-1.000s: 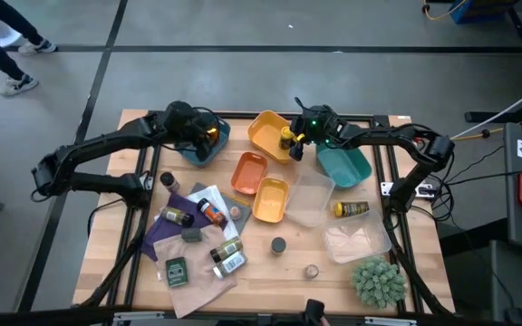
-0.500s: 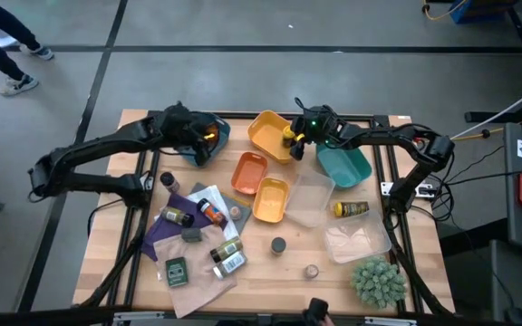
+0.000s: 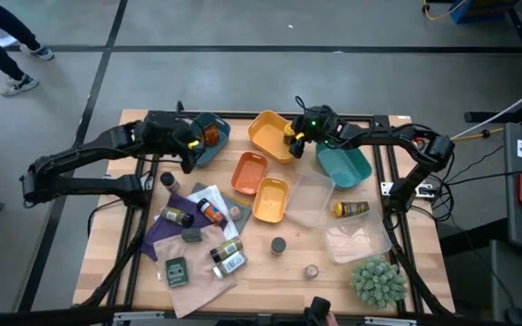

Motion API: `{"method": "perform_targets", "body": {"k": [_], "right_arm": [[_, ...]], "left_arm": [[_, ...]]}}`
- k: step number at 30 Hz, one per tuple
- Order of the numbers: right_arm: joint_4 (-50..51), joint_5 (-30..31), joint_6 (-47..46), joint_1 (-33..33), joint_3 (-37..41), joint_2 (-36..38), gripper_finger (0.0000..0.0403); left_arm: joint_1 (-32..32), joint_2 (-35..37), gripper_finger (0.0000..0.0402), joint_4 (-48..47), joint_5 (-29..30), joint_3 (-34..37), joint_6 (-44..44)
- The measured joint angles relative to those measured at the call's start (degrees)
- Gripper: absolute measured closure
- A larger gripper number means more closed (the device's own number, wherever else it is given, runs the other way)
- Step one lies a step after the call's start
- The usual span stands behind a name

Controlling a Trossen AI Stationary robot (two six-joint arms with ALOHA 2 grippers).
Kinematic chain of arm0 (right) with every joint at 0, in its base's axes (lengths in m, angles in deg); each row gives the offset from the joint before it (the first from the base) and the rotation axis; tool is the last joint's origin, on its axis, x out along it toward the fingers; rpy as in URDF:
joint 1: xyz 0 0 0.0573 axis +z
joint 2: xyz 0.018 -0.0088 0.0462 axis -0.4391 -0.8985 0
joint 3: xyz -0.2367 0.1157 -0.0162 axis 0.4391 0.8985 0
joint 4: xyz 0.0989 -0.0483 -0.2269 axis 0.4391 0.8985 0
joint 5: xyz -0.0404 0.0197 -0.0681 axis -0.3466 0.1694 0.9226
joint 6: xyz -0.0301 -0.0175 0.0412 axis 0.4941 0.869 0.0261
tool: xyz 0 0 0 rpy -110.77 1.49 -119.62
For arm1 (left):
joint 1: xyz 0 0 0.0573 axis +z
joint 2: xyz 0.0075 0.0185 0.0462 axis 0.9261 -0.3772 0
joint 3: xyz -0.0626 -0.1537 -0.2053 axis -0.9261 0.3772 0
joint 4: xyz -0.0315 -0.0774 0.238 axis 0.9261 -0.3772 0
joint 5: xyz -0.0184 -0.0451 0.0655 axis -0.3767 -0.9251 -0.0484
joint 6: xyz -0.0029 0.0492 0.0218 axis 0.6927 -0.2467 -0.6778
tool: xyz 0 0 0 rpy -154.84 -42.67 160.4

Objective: Sort spices by type
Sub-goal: Put the yellow seasoning bottle into the big yellow bin, then put the black seasoning bottle into the left white bin

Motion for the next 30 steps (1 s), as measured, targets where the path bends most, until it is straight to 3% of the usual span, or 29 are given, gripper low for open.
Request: {"method": "perform_targets", "body": {"k": [4, 15, 24, 30], "right_arm": [[0.12, 0.08, 0.02, 0.0, 0.0, 0.0, 0.0153], [-0.16, 0.9, -1.2, 0.0, -0.02, 0.04, 0.0076], [0.02, 0.86, -0.84, 0.0, -0.02, 0.04, 0.0076], [0.06, 0.31, -0.83, 0.0, -0.02, 0.04, 0.0076]], "left_arm": [[-0.98, 0.6, 0.0215, -2.21, 0.0, 0.0, 1.14], [-5.35, 0.81, 0.0215, -12.82, -0.01, 0.0, 7.06], [-8.51, 0.81, 0.0215, -29.81, -0.02, 0.0, 18.84], [-8.54, 0.81, 0.0215, -34.32, 0.2, 0.0, 22.37]]}}
